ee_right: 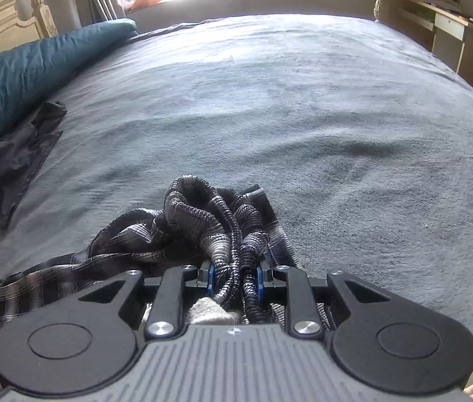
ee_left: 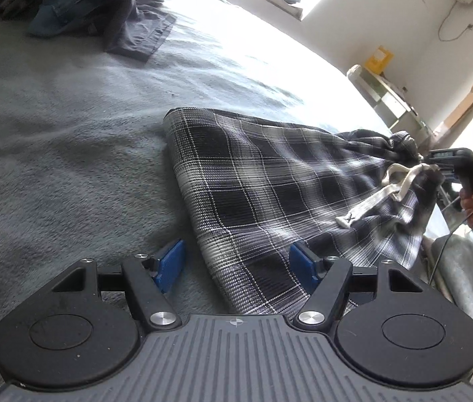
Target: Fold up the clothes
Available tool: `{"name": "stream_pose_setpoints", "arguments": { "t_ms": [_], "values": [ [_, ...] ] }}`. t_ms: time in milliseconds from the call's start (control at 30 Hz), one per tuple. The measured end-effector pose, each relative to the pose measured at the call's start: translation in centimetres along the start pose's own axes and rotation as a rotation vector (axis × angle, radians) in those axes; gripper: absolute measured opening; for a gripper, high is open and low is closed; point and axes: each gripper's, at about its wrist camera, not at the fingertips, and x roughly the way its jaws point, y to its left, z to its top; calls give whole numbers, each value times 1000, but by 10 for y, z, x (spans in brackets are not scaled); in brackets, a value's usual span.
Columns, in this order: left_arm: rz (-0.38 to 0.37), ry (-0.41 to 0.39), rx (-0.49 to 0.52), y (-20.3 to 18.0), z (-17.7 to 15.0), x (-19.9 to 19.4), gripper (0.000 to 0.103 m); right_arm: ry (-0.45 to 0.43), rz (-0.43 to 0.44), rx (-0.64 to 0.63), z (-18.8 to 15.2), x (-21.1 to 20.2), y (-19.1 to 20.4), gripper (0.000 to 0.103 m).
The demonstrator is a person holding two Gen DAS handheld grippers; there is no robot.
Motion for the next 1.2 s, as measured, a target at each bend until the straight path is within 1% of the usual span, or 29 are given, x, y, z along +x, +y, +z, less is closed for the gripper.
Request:
{"name": "stream_pose_setpoints", "arguments": {
  "t_ms": [100, 133, 167, 200, 267, 333, 400, 467, 533, 567, 667, 767, 800, 867, 967, 1100, 1200],
  "values": [
    [2, -2, 11, -2, -1, 1, 69, 28, -10, 30, -1, 14, -9, 26],
    [4, -3, 14, -2, -2, 1, 69, 45, -19, 42, -2, 20, -13, 29],
    [5, -3, 17, -2, -2, 1, 69, 64, -30, 54, -2, 26, -16, 38],
    [5, -3, 17, -2, -2, 1, 69, 77, -55, 67, -3, 31, -19, 44],
    [2, -3, 16, -2, -2, 0, 69, 89, -89, 115, -4, 36, -29, 66],
    [-4, -2, 10, 0, -2, -1, 69, 98, -80, 199, -3, 35, -42, 70],
    [-16, -5, -9, 3, -2, -2, 69, 97, -54, 287, -3, 27, -53, 70],
    [-35, -10, -43, 9, -4, -5, 69, 61, -58, 323, -2, 10, -55, 70],
    [-59, -16, -88, 16, -6, -10, 69, -6, -77, 321, -1, -16, -52, 71],
    [-71, -16, -110, 20, -7, -12, 68, -40, -69, 314, -1, -32, -50, 71],
    [-95, -17, -148, 28, -10, -23, 68, -133, -26, 297, -6, -82, -41, 74],
    [-112, -24, -169, 35, -14, -35, 68, -193, 39, 250, -23, -135, -24, 74],
    [-117, -27, -174, 37, -15, -39, 68, -204, 65, 222, -33, -152, -15, 75],
    [-126, -34, -188, 41, -17, -46, 68, -227, 116, 160, -56, -188, 5, 81],
    [-135, -39, -203, 46, -21, -53, 68, -266, 170, 58, -95, -241, 35, 82],
    [-145, -42, -218, 52, -27, -61, 68, -338, 211, -29, -142, -315, 68, 83],
    [-149, -44, -228, 57, -30, -64, 69, -411, 236, -105, -170, -367, 90, 91]
  ]
}}
